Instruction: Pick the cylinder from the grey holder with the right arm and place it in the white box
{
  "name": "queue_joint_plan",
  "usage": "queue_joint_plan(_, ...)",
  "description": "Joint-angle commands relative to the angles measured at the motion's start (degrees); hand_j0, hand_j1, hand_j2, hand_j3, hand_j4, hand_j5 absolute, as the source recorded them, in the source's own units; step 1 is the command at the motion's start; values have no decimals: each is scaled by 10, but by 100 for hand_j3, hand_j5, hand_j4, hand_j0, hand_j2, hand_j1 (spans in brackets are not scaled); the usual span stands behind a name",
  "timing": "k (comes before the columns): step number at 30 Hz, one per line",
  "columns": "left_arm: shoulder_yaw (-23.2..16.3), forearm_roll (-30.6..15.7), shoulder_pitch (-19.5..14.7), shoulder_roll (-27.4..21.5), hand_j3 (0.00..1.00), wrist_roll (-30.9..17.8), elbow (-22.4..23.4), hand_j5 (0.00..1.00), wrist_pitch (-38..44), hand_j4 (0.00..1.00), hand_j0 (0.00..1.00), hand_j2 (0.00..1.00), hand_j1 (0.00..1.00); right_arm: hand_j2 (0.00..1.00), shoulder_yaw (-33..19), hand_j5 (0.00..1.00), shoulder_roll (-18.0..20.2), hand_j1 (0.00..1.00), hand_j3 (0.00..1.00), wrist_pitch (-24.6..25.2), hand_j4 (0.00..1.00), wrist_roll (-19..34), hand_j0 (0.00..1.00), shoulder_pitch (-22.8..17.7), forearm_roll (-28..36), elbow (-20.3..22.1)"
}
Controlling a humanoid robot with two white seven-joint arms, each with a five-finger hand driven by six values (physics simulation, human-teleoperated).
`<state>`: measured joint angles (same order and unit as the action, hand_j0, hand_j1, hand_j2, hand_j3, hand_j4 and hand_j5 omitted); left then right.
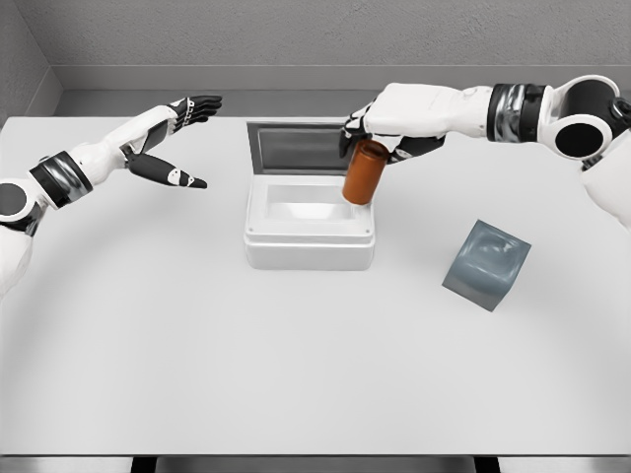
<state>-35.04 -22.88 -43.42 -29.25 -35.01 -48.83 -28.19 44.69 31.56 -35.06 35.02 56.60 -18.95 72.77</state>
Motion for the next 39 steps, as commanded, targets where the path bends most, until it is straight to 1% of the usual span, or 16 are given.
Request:
queue_joint_plan(1,1,-4,0,0,100,0,0,100,1,100,100,100,100,84,-2,84,-1,84,84,1,84,0,84,0,2,2)
queue_joint_plan(3,1,-4,0,0,100,0,0,100,1,100,100,100,100,94,-3,94,-3,94,94,1,94,0,94,1,2,2)
queue_joint_plan(7,1,-4,0,0,100,0,0,100,2,100,100,100,100,100,-3,100,-3,100,100,1,100,0,100,0,2,2)
queue_joint_plan(10,1,-4,0,0,100,0,0,100,1,100,100,100,100,100,-28,100,-3,100,100,1,100,0,100,-4,2,6)
queue_joint_plan(13,1,-4,0,-1,100,0,0,100,2,100,100,100,100,100,-68,100,6,100,100,1,100,0,100,-12,4,33)
queue_joint_plan(16,1,-4,0,-1,100,0,0,100,2,100,100,100,100,100,-97,100,54,100,100,1,100,0,100,-32,10,78)
queue_joint_plan(18,1,-4,0,-1,100,0,-1,100,1,100,100,100,100,100,-98,100,79,100,100,1,100,0,100,-34,29,84)
queue_joint_plan(19,1,-4,0,-1,100,0,-2,100,1,100,100,100,100,100,-99,100,107,100,100,1,100,0,100,-38,46,101)
queue_joint_plan(22,0,-4,0,-1,100,0,-3,100,1,100,100,100,100,100,-102,100,151,100,100,1,100,0,100,-38,77,105)
queue_joint_plan(27,-2,-1,0,-1,100,0,-4,100,1,100,100,100,100,100,-106,100,176,100,100,1,100,0,100,-38,98,106)
queue_joint_plan(28,-15,-1,-1,-1,100,0,-3,100,1,100,100,100,100,100,-106,100,177,100,100,1,100,0,100,-39,98,106)
queue_joint_plan(29,-20,-1,-2,0,100,0,-4,100,1,100,100,100,100,100,-107,100,187,100,100,1,100,0,100,-39,98,106)
queue_joint_plan(32,-36,-1,-5,0,100,0,-4,100,1,100,100,100,100,100,-107,100,251,100,100,1,100,-13,100,-47,111,115)
queue_joint_plan(33,-38,-1,-5,-1,100,0,-7,100,1,100,100,100,100,100,-107,100,259,100,100,1,100,-13,100,-51,111,116)
queue_joint_plan(37,-42,4,-7,-6,100,0,-16,100,1,100,100,100,100,100,-108,100,322,100,100,1,100,-36,100,-89,115,172)
queue_joint_plan(39,-67,3,-18,-6,100,0,-20,100,1,100,100,100,100,100,-107,100,329,100,100,1,100,-37,100,-94,115,176)
